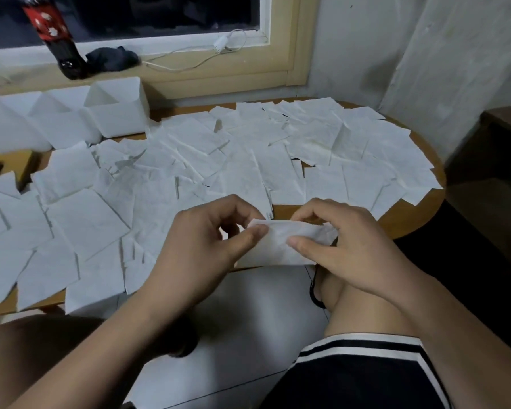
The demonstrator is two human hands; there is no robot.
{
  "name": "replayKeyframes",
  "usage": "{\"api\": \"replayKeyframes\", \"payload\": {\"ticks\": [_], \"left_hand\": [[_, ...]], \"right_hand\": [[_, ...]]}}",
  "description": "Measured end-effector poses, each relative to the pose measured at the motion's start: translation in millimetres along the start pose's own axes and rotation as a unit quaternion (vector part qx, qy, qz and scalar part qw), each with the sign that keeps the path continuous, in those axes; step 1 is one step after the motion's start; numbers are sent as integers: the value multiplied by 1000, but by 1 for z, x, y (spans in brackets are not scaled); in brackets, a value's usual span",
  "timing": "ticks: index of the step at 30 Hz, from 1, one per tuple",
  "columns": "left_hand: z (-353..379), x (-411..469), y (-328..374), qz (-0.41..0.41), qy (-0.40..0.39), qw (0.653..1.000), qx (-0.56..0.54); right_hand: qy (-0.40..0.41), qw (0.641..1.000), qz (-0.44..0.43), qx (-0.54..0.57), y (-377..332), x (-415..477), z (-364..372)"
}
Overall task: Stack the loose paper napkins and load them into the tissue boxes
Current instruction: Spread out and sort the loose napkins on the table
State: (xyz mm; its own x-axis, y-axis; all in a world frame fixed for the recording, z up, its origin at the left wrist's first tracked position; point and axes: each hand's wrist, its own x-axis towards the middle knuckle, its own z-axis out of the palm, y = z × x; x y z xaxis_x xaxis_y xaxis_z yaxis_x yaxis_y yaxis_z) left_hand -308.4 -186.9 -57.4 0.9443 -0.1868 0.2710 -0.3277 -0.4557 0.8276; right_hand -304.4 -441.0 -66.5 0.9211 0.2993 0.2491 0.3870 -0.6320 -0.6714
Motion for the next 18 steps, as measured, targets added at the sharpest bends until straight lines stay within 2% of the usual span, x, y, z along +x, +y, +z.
{"api": "replayKeyframes", "payload": {"ticks": [3, 8, 11, 18], "left_hand": [[-12, 0, -17, -54, 25, 997, -41], [-28, 2, -39, -157, 41, 986, -41], [-37, 6, -52, -190, 25, 982, -3], [-45, 16, -71, -220, 10, 972, 82]], "right_hand": [[-46, 992, 79, 84, 11, 8, 7], [-12, 964, 127, 235, 16, 30, 23], [-2, 964, 145, 223, 18, 45, 33], [-35, 970, 190, 147, 23, 62, 55]]}}
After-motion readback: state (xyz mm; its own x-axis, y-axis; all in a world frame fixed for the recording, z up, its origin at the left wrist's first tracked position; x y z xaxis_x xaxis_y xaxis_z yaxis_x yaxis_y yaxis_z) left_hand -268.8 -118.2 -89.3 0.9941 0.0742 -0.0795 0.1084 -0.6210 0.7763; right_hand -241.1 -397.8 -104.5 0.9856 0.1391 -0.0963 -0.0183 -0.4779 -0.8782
